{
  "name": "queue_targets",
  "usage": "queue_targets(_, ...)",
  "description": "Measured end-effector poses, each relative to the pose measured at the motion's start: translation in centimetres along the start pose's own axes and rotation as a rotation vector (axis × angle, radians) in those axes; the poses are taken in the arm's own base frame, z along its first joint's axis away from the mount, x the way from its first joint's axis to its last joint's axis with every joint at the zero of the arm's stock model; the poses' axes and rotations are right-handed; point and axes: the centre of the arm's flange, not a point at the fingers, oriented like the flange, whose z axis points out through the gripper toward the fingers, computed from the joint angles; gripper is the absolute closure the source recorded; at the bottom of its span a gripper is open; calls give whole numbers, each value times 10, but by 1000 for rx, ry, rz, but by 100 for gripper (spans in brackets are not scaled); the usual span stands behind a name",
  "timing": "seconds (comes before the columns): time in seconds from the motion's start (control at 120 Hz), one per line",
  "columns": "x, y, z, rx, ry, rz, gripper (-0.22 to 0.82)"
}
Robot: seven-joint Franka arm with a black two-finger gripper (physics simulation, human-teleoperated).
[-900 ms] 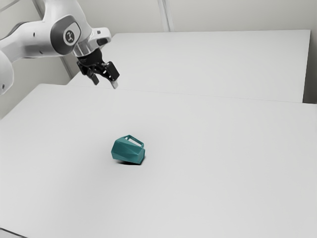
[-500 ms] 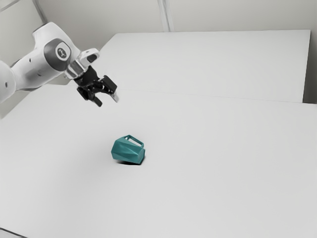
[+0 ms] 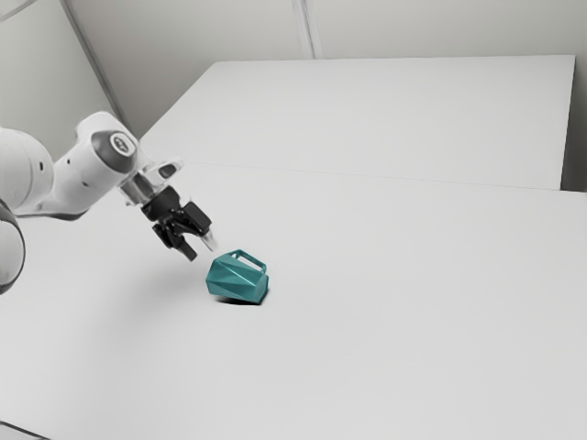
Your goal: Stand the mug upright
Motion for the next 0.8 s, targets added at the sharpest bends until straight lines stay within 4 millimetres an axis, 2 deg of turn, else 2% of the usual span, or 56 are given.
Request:
queue_targets(0.092,0,-9,15,-17,-31,48,0)
queue_targets(0.225,-1,-18,26,-33,-50,116,0)
queue_targets(0.392,10,-28,46,-87,-17,195,0)
queue_targets(0.575,18,-24,49,-154,73,285,0)
queue_targets(0.675,12,-34,55,-196,106,298,0)
queue_targets(0.8,11,-34,56,-228,138,339,3)
